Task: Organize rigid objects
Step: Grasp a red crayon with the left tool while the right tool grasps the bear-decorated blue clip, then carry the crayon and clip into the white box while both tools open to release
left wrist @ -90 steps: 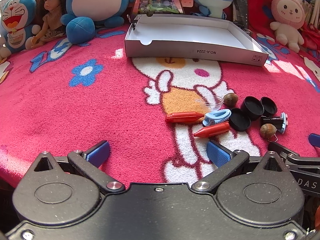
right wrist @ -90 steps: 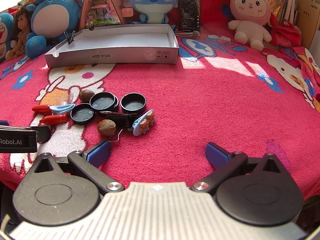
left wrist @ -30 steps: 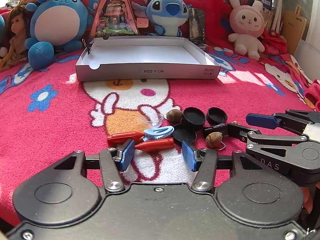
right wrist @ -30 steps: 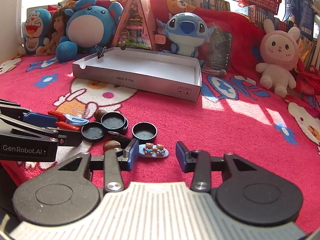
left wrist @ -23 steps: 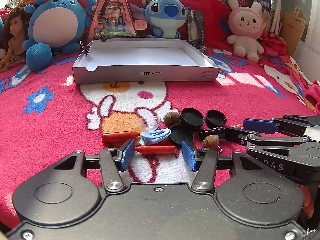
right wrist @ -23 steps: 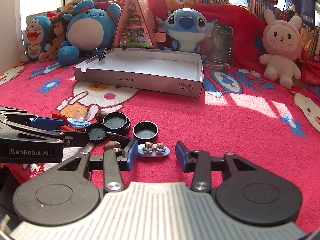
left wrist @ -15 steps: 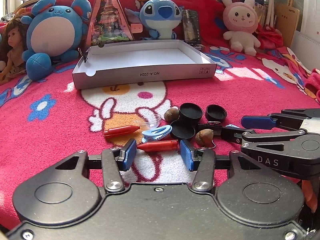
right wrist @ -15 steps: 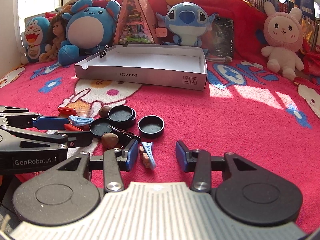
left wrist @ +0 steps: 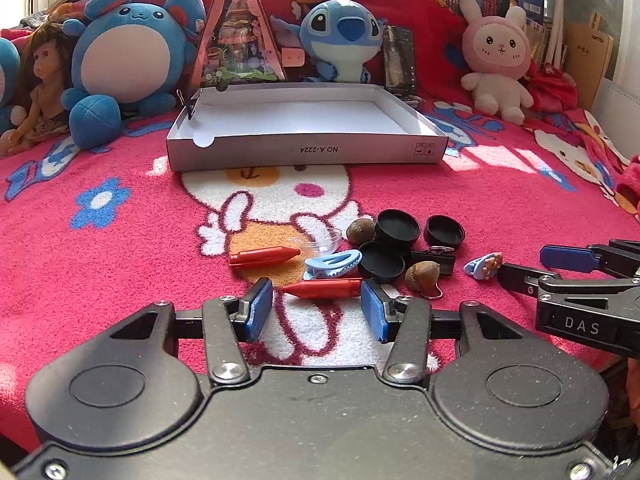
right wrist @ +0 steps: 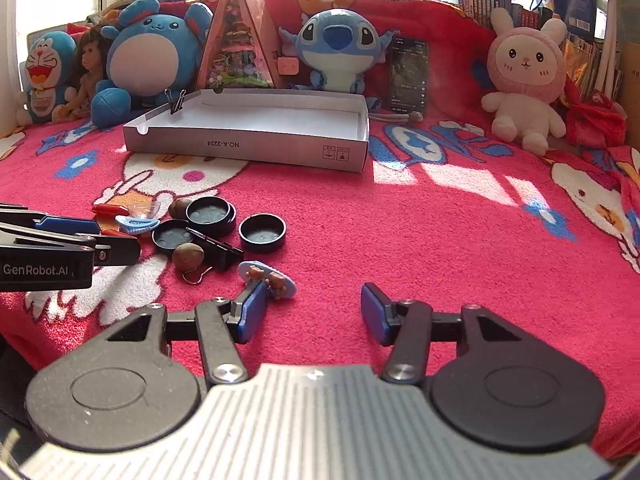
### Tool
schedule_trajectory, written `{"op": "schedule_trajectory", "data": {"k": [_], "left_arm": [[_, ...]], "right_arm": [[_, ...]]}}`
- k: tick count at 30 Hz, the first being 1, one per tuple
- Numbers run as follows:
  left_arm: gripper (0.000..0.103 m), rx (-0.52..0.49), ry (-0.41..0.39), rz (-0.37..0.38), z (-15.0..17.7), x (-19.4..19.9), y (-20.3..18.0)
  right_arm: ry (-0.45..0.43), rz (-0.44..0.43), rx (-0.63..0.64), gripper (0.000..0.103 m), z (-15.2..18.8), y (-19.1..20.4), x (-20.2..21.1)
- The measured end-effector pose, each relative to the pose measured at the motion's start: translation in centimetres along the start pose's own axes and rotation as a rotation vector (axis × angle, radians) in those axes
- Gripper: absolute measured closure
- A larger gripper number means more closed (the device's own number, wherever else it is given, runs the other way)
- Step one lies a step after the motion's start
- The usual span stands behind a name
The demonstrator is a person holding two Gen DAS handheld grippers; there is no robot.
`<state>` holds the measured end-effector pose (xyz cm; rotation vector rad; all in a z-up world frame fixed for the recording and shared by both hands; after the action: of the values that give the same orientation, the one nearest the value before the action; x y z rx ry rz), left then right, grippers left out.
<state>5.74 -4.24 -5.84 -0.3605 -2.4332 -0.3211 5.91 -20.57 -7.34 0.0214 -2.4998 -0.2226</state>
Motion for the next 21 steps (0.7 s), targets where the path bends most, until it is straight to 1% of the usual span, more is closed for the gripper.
{"op": "schedule_trajectory", "data": {"k": [2, 4, 8, 13, 15, 21], "left_arm": [[0.056, 0.004, 0.001, -0.005, 0.0, 0.0, 0.1], [0.056, 0.01, 0.001, -0.006, 0.0, 0.2, 0.2], [0.056, 0.026, -0.003, 0.002, -0.2, 0.2, -0.1], [0.056, 0.034, -0.005, -0.009, -0.2, 0.0, -0.4], [0.056, 0.025, -0.008, -0.02, -0.3, -0.1, -0.4], [0.056, -0.03, -0.018, -0.077, -0.2, -0.2, -0.3]], "right_arm": [[-0.006, 0.037, -0.029, 0.036, -0.3, -1.2, -0.1], [-0.014, 0.039, -0.049, 0.036, -0.5, -1.7, 0.0], [-0.021, -0.052, -0.048, 0.035, -0.5, -0.3, 0.7], [-0.028, -0.089, -0.051, 0.035, -0.2, 1.8, 0.4], [-0.04, -0.084, -0.052, 0.034, -0.1, 2.3, 0.3], [-0.073, -0.017, -0.079, 0.034, 0.3, 2.9, -0.3]]}}
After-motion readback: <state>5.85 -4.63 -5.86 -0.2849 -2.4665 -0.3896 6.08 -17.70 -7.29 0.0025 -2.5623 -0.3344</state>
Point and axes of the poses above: each gripper's, at about its wrist camera, not at the fingertips, and x roughly against the way its jaws point, y to its left, z to its underside, the point moved 10 cm from there along -x, roughly the way its jaws point, and after that the axes turned 14 degrees about -x, right-handed, at the moved point
